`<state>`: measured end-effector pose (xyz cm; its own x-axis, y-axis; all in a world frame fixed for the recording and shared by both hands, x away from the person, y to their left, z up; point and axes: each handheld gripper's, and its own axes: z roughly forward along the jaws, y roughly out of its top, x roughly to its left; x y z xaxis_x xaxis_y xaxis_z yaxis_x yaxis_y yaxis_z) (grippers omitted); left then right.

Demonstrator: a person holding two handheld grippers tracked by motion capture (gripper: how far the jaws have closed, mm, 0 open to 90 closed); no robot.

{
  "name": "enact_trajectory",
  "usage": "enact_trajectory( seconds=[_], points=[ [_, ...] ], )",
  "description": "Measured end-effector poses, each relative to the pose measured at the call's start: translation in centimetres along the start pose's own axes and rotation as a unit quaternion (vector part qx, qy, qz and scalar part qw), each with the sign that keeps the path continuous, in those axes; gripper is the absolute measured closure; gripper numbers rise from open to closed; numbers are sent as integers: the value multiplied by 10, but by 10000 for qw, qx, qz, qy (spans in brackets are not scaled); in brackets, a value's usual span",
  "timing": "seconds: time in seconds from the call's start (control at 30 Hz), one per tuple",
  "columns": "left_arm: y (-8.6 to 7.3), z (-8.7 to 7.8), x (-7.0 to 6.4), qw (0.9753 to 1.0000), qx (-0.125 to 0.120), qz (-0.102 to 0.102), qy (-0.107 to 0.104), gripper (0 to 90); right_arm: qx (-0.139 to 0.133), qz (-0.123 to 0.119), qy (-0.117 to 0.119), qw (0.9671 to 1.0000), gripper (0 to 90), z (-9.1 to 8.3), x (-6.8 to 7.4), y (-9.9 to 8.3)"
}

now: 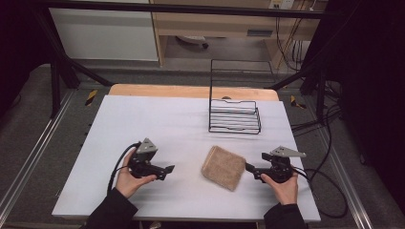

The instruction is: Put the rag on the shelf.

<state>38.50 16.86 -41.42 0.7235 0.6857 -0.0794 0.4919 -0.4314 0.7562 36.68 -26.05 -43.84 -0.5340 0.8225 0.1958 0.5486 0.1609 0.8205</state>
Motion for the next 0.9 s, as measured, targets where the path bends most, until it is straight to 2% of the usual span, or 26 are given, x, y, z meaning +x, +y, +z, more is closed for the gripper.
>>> enact_trajectory(
  seconds=[0.13,0.23,0.37,0.6,0.77,0.83,0.9],
  points=[
    [24,21,-14,9999,40,52,-103,84,83,-5,1,10000,64,-1,2,-4],
    [39,37,-24,9999,51,42,-155,114,24,68,-21,10000,52,-2,2,-7],
    [55,57,-34,9998,117,72,-114,130,39,36,-43,10000,42,-3,2,-9],
    [74,83,-41,9998,183,38,-44,159,79,-22,-55,10000,37,-2,2,-10],
    [85,103,-45,9997,191,-106,-55,225,85,-38,-35,10000,40,-1,3,-11],
    [88,110,-46,9996,283,-73,-22,257,113,-46,-37,9999,41,0,3,-11],
    [89,117,-49,9993,354,-56,-74,292,120,-33,-41,9999,41,-1,3,-11]
  ],
)
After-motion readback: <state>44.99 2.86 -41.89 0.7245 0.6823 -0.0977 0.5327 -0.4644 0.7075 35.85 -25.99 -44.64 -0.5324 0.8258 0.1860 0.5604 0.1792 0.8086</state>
